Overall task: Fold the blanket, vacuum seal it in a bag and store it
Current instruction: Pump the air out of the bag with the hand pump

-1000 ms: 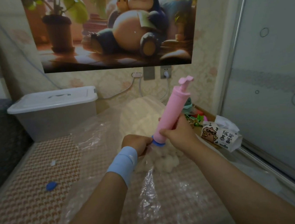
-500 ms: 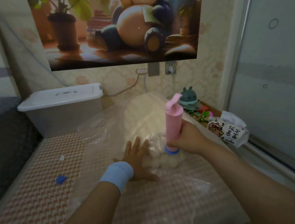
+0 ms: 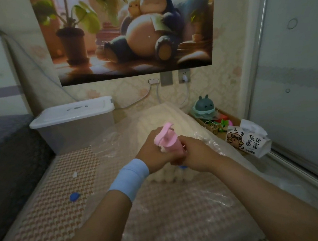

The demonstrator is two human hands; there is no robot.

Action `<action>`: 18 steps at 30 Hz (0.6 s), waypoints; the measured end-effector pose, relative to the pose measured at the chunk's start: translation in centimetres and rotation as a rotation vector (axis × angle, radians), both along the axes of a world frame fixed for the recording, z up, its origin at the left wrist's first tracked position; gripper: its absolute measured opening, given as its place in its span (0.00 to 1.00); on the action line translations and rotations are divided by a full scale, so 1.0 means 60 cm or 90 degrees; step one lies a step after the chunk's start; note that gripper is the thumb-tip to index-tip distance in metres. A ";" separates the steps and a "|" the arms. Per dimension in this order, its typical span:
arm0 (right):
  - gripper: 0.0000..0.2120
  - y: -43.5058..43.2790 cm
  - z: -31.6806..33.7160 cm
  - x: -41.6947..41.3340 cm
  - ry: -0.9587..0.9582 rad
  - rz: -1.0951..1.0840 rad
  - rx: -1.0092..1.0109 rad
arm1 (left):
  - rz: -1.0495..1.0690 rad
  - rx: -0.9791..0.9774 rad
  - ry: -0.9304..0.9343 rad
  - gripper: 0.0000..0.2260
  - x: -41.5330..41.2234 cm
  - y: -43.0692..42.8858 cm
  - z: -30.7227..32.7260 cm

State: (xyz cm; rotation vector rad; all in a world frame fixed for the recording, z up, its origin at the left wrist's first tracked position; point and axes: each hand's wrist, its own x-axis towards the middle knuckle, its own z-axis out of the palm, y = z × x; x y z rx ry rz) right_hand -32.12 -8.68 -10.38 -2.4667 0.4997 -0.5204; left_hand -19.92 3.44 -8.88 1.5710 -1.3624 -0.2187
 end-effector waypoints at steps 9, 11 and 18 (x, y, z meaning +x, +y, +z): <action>0.15 -0.008 0.023 -0.025 -0.158 -0.011 0.138 | 0.089 -0.024 0.139 0.31 -0.021 -0.012 0.038; 0.16 -0.016 0.023 -0.027 -0.138 -0.003 0.147 | 0.118 0.005 0.119 0.26 -0.027 -0.015 0.046; 0.35 -0.019 0.045 -0.039 -0.292 0.006 0.141 | 0.089 0.000 0.099 0.18 -0.049 -0.049 0.037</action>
